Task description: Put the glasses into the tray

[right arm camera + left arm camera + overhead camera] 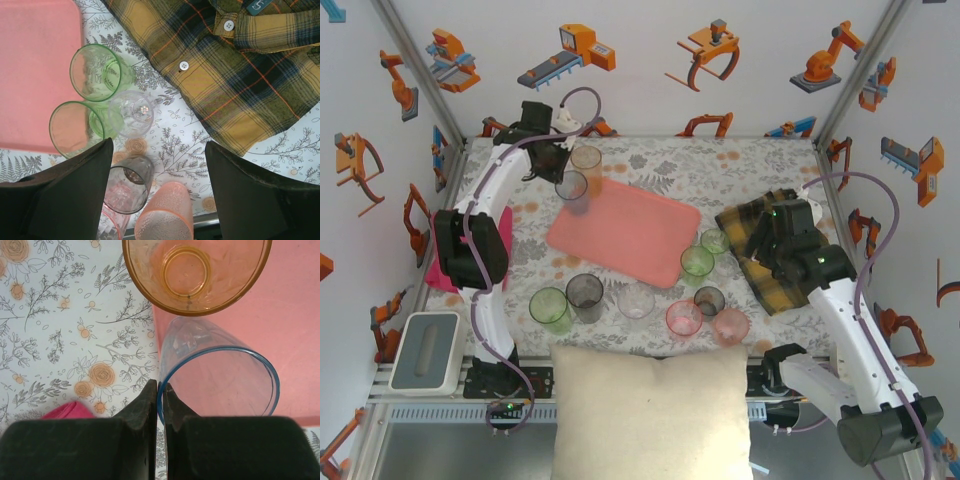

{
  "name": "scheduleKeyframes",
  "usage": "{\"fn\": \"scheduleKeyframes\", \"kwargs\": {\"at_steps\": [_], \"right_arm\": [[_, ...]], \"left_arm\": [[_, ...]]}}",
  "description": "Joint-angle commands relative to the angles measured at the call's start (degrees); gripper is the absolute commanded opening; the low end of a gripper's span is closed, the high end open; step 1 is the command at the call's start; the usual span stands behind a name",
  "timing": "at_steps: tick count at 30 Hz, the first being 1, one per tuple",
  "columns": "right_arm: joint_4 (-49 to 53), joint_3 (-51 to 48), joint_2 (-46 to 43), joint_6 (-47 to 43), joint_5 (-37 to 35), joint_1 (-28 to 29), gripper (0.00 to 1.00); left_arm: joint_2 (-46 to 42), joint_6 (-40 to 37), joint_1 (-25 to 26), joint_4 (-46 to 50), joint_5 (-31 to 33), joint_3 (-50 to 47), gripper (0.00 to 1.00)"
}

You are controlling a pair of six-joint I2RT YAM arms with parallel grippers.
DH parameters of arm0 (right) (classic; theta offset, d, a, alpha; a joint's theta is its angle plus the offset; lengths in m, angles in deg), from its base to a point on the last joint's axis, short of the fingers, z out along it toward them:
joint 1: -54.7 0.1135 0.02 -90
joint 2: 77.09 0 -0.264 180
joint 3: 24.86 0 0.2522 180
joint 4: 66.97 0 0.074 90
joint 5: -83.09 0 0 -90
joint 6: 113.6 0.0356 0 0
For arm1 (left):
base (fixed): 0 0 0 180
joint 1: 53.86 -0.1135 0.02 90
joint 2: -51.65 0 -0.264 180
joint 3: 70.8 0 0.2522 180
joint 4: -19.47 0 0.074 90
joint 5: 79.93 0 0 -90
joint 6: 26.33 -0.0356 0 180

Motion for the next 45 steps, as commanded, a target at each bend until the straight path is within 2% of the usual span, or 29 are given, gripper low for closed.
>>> {"fn": "scheduleKeyframes", "kwargs": {"at_steps": [1, 15, 33, 45], "right_arm": [[1.0, 0.6, -0.5, 1.2, -1.1, 0.4, 0.68], [1.6, 0.3, -1.6, 1.3, -1.1, 0.4, 0.68], [1.1, -0.7, -2.3, 1.5, -0.9, 0.4, 0.68], [0.9, -0.7, -2.3, 1.7, -0.7, 0.4, 0.68]], "left_arm": [[1.1, 1.2, -0.5, 2.2, -2.4, 2.7, 0.09], [4.2, 1.6, -0.7, 5.8, -4.1, 7.5, 0.14], [5.2, 0.2, -0.9, 10.2, -2.5, 10.6, 0.12], [5.5, -0.3, -1.0, 10.4, -1.9, 10.7, 0.15]]}}
